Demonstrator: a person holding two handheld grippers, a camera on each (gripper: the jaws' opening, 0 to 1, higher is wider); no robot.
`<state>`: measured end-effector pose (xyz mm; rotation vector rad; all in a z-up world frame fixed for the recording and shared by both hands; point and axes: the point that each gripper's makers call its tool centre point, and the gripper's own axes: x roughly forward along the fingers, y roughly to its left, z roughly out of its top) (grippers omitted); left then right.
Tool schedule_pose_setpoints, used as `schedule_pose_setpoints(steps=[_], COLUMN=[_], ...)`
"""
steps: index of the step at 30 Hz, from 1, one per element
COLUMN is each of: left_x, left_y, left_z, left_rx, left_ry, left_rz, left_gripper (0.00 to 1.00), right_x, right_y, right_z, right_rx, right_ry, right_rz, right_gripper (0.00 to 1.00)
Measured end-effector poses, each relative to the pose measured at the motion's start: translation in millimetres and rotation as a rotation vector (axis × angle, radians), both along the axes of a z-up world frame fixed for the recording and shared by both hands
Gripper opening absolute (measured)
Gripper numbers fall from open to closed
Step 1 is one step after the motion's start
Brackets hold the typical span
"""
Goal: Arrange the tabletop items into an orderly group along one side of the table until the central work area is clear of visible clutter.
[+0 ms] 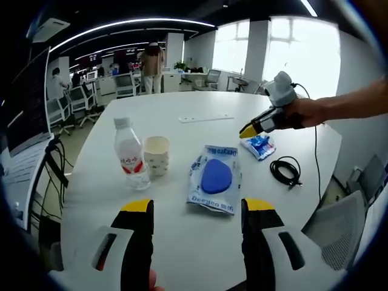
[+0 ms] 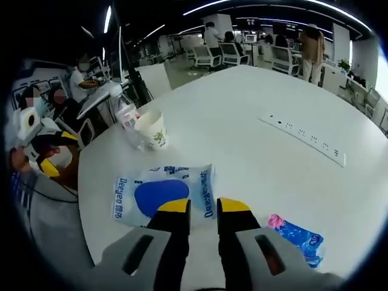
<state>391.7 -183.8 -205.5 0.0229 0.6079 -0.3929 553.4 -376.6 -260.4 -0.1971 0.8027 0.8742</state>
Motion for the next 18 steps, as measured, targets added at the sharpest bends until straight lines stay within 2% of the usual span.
schedule_pose_setpoints(steps=[11,16,18], left_x=[1.9,1.3,0.5], left_y=[7,8,9], left_z=[0.7,0.0,-1.0], left_rx=[0.001,0.002,0.005], left_ry=[-0.001,0.001,0.005], left_rz=[0.02,0.028,0.029], left_gripper=[0.58,0.58,0.58], right_x=[2,6,15], right_y=[15,10,7], right_z=[-20.9,-33.7,-43.0], right_rx=[-0.043,-0.095,-0.097], right_ry=[0.027,0.026,0.033], right_rz=[0.027,0.005,-0.001], right_gripper=[0.18,0.18,0.18])
